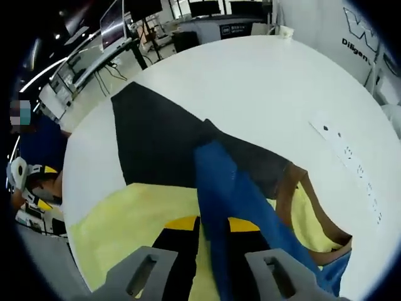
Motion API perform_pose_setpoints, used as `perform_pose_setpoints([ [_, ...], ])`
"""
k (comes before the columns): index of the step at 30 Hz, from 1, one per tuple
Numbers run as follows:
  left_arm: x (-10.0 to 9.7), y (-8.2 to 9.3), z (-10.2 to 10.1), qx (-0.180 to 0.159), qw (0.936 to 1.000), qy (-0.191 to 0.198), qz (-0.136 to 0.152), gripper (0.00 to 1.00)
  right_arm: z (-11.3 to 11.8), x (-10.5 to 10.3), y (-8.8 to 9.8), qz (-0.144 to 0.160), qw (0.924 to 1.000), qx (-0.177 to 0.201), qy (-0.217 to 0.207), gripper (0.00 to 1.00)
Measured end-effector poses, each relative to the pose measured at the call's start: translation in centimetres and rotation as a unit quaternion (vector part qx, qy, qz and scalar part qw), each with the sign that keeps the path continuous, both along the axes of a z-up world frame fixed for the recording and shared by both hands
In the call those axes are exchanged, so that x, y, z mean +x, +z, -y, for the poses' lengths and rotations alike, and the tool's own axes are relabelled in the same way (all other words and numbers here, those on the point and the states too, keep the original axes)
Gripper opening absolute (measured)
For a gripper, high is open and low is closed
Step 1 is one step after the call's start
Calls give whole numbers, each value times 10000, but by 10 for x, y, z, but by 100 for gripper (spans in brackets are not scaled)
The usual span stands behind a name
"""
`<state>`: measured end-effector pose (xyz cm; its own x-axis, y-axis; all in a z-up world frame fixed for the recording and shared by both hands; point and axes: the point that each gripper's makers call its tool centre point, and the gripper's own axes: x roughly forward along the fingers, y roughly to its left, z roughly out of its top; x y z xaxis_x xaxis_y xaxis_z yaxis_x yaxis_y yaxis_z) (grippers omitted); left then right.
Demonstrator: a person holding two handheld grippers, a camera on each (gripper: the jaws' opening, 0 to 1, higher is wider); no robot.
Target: Fold the garment on the visible template until the final outline fits inside the template.
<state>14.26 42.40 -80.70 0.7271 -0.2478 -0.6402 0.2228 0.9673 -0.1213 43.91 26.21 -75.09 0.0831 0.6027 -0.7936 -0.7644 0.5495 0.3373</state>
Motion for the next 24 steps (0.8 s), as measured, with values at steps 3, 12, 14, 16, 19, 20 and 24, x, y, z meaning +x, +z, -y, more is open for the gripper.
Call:
perform_pose_setpoints([
  [3,0,0,0,-36,10000,31,-3,54,2,1,-3,19,10000,-48,12,9],
  [12,-1,-1,3,-44,10000,62,-11,53,17,7,-22,224,9992,-308,75,10],
  [14,-1,-1,3,-31,10000,57,-10,53,20,8,-27,299,9987,-395,124,10],
  [16,-2,-1,3,-1,10000,47,-18,53,23,11,-34,335,9983,-453,140,10],
  [19,-2,-1,4,35,10000,33,-35,53,26,13,-40,410,9975,-546,166,10],
  [20,-2,-2,5,73,10000,23,-53,53,28,13,-41,461,9969,-610,191,10],
  [24,-3,-3,2,104,9999,10,-69,53,31,15,-52,514,9959,-714,223,10],
])
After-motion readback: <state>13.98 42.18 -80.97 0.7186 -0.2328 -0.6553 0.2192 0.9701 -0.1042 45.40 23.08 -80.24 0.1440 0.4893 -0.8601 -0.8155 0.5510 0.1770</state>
